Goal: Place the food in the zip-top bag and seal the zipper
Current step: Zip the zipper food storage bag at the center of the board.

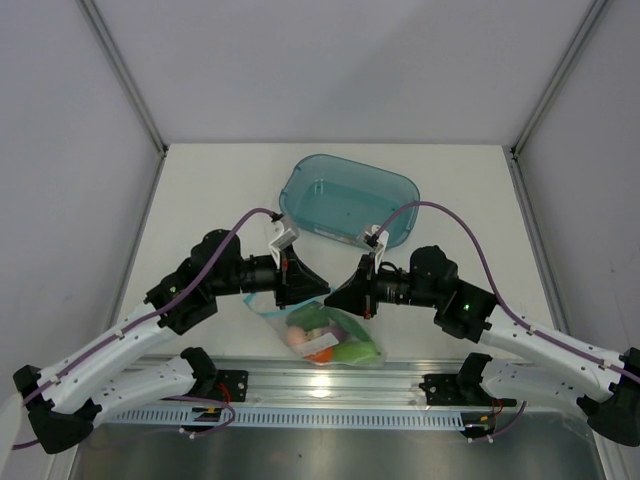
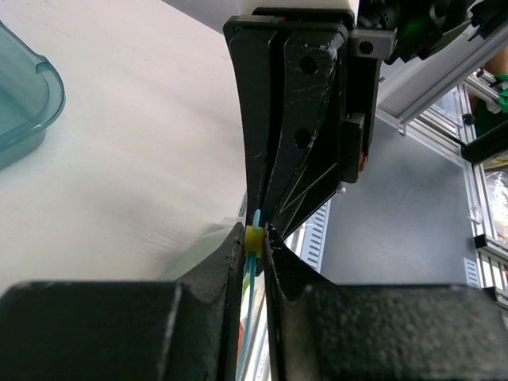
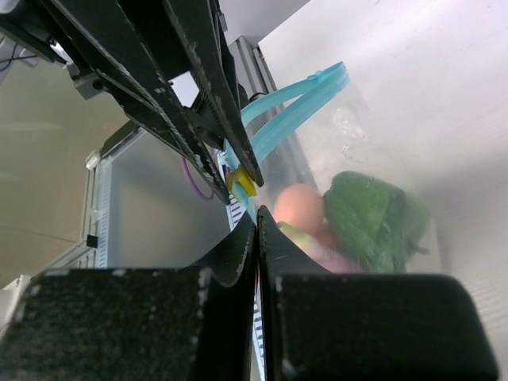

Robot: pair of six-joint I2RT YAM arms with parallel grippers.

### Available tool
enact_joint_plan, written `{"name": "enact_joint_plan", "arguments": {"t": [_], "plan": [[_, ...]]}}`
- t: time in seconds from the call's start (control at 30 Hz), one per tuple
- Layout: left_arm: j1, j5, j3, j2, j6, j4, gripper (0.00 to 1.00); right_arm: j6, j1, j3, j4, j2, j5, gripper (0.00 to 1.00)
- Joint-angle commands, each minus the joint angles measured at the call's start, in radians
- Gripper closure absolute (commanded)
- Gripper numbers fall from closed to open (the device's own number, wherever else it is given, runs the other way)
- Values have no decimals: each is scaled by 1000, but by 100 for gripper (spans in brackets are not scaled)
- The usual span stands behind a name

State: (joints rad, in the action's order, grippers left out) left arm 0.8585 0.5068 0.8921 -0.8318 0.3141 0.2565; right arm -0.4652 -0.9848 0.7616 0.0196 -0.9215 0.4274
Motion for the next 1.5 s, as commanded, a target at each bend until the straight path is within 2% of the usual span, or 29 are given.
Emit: {"name": "enact_joint_plan", "arguments": {"t": [0.0,0.23,0.33,0.37,0.83,0.9,0.97,1.0,1.1,1.13,1.27,1.43,1.47], "plan": [[10,-8,-25,11,-4,-31,84,-62,-5,44,69,27,-27,100],[10,9,-48,26,0,-39,86,-85,-5,44,83,21,-16,100],[10,7,-50,25,3,-39,93,-87,-5,48,83,30,-22,100],[10,7,-48,23,5,-37,99,-90,-5,48,82,35,-32,100],[10,38,-64,39,46,-39,99,-64,-23,13,34,105,-282,100],[10,45,-67,49,57,-52,99,-44,-20,22,33,101,-230,100],[10,52,-62,51,59,-56,99,23,-5,37,13,92,-101,100],[10,53,-58,51,60,-57,99,45,0,51,-4,79,-60,96],[10,78,-47,42,63,-62,99,102,18,80,-73,64,49,74],[10,85,-44,36,62,-65,99,123,23,88,-81,59,69,71],[8,98,-38,26,63,-63,99,163,46,110,-113,41,161,69],[10,105,-42,30,68,-68,100,178,64,134,-122,-5,229,74],[10,107,-42,31,69,-66,99,181,63,137,-119,-20,238,77]]}}
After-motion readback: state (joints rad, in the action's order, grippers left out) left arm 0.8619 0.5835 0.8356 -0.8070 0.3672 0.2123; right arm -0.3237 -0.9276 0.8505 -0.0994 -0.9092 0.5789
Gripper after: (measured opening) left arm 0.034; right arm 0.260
